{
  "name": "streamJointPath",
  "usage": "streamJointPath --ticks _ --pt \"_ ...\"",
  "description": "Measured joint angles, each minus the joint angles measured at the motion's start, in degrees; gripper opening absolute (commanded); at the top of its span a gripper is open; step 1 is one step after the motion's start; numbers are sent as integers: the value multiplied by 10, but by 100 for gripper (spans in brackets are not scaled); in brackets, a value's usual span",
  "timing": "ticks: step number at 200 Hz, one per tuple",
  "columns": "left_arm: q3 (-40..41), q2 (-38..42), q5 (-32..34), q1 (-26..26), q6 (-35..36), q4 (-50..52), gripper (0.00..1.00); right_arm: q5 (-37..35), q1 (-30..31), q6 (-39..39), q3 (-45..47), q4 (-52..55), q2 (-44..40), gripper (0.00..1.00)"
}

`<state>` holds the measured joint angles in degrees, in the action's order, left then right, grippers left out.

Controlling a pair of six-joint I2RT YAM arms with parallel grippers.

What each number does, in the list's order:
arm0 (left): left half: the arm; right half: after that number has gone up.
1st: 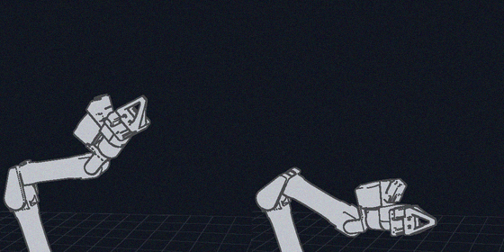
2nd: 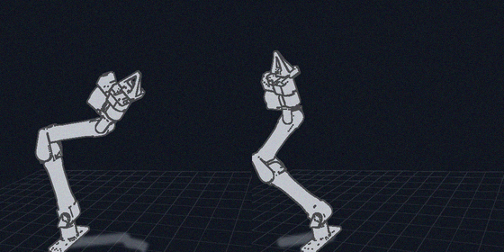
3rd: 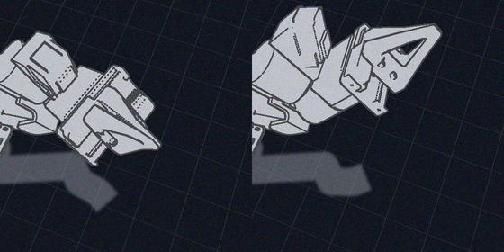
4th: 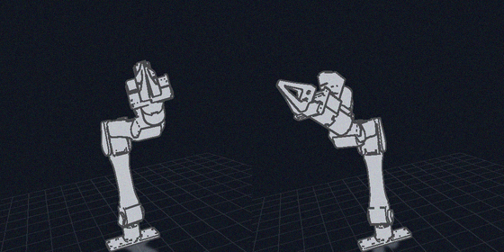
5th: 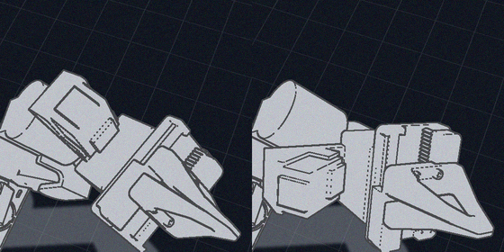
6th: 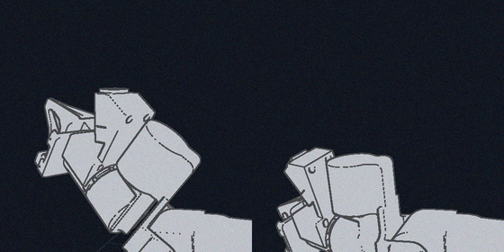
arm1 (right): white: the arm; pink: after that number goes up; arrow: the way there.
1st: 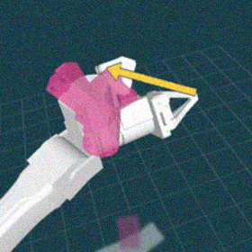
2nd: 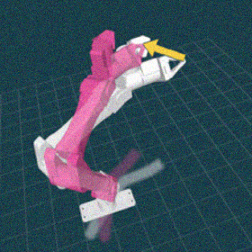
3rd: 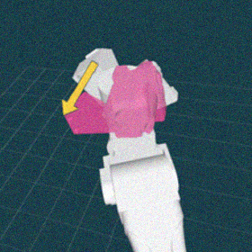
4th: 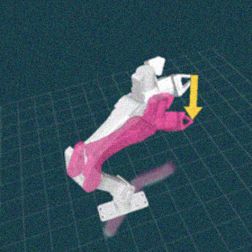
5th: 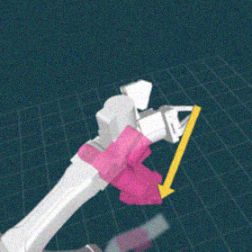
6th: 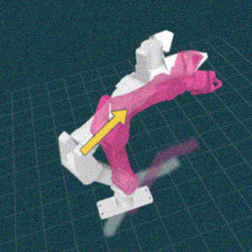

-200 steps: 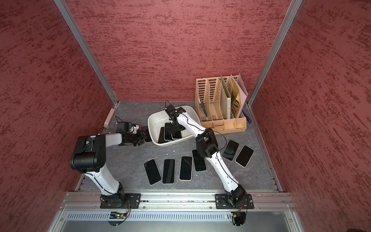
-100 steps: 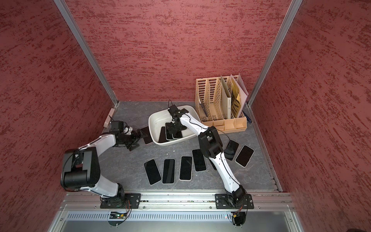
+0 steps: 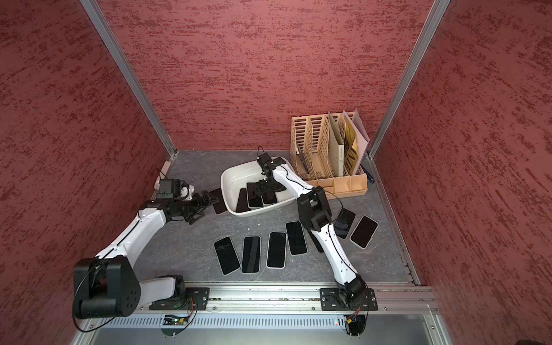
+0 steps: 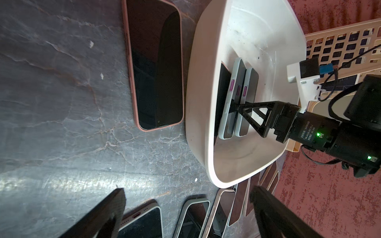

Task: Take the phone out of the storage box
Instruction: Pick up the phone from the storage box.

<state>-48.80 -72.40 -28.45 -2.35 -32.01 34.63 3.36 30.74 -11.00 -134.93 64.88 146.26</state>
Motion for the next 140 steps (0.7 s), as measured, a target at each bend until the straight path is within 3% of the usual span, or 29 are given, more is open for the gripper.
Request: streamJointPath --ticks 66,102,140 --pt "-47 15 2 32 -17 14 100 7 -13 27 -52 38 30 95" --pt "-62 15 1 37 -18 18 100 11 -20 23 -60 44 35 86" --pt "-64 15 0 37 -18 23 100 47 -51 -7 15 -11 -3 84"
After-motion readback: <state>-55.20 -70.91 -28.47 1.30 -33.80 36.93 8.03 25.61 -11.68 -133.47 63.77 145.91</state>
